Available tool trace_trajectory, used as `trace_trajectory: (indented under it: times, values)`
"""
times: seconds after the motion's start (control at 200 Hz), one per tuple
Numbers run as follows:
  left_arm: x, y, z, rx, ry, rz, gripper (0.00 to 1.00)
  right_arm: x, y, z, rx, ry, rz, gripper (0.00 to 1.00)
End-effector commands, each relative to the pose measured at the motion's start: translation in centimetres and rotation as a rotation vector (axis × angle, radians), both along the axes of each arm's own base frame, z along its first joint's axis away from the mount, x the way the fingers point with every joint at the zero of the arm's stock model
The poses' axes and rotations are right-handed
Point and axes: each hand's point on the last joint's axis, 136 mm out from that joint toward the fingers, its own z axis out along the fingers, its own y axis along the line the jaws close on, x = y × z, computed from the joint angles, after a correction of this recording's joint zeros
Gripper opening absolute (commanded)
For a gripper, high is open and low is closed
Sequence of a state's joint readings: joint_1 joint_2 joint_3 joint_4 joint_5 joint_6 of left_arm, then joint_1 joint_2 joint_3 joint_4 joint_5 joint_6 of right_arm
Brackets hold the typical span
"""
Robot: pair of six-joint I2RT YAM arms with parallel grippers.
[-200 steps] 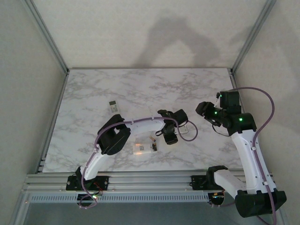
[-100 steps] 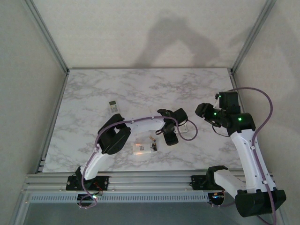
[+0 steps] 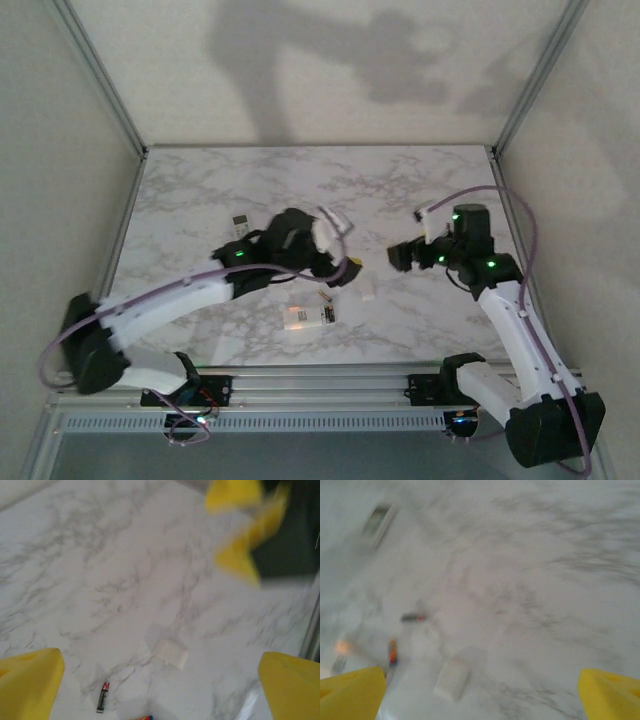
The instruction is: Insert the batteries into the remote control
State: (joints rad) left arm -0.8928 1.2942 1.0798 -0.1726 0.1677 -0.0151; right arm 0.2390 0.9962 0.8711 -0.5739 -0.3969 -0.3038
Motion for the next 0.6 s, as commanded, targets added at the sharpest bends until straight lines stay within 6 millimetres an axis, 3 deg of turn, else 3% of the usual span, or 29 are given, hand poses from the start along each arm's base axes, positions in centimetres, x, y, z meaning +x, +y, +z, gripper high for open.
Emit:
trace_trajectory:
  times: [0.0, 0.1, 0.235, 0.375, 0.591]
  values:
    - [0.4, 2.5, -1.8, -0.208, 0.199, 0.213, 1.00, -2.7, 3.3, -3.2, -0.217, -0.140, 0.540, 0.99]
    - [0.7, 6.3, -5.5, -0.206, 0.329, 0.414, 1.00, -3.8, 2.8, -6.8, -0.370, -0.069, 0.714, 0.99]
    - [0.3, 10.1, -9.9, -0.216, 0.479, 0.586, 0.99, -3.6, 3.6, -9.2, -0.450, -0.102, 0.826, 0.99]
    - [-1.5, 10.9, -12.1, -0.306, 0.579, 0.571, 0.99, -2.3, 3.7, -12.4, -0.609, -0.150, 0.892, 0.99]
    - [-3.9, 12.2, -16.1, -0.324, 0.693, 0.565, 0.99, -0.9, 3.7, -14.2, -0.687, -0.167, 0.938, 0.97]
